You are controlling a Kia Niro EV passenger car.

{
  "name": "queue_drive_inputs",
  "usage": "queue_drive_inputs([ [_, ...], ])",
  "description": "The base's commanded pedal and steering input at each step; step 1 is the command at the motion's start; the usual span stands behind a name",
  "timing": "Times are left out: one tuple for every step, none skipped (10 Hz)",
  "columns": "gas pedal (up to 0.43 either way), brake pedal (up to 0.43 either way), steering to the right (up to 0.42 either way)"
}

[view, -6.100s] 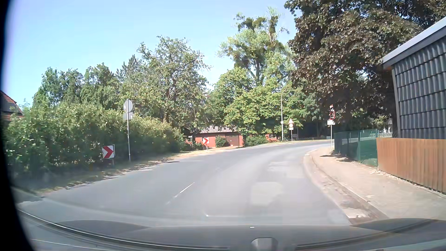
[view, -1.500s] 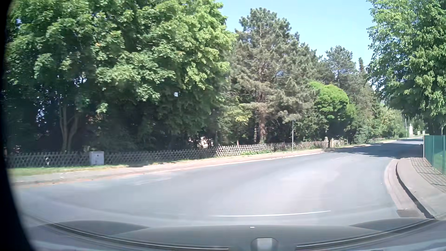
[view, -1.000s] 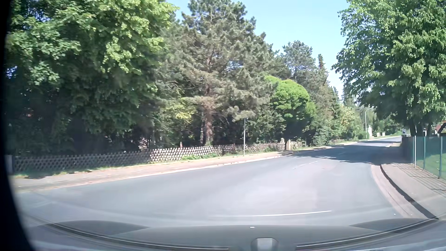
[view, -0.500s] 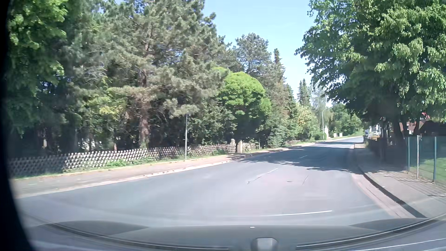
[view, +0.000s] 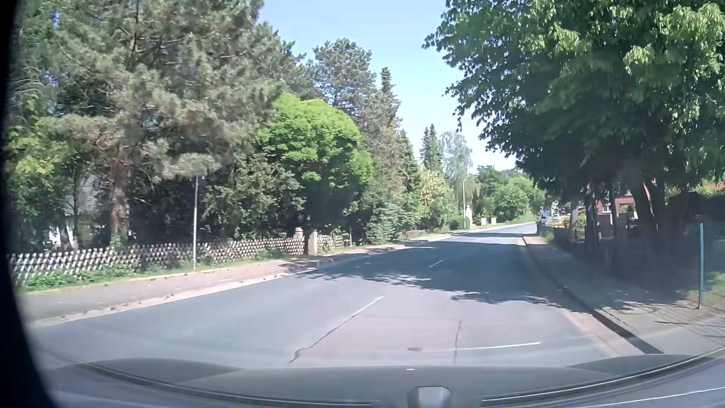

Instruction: Follow the waypoints while adhering to traffic rules and regulations

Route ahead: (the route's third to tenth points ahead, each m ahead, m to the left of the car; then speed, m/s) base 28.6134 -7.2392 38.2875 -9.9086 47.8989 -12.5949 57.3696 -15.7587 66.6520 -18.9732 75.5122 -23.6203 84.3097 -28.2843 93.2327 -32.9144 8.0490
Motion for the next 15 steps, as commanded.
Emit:
queue_drive_inputs([
  [0.268, 0.006, 0.141],
  [0.268, 0.006, 0.135],
  [0.268, 0.006, 0.129],
  [0.268, 0.006, 0.121],
  [0.268, 0.006, 0.104],
  [0.268, 0.006, 0.086],
  [0.268, 0.006, 0.071],
  [0.268, 0.0, 0.063],
  [0.268, 0.006, 0.049],
  [0.268, 0.006, 0.04],
  [0.268, 0.006, 0.03],
  [0.268, 0.006, 0.021],
  [0.26, 0.006, 0.021],
  [0.248, 0.006, 0.02],
  [0.24, 0.006, 0.02],
])
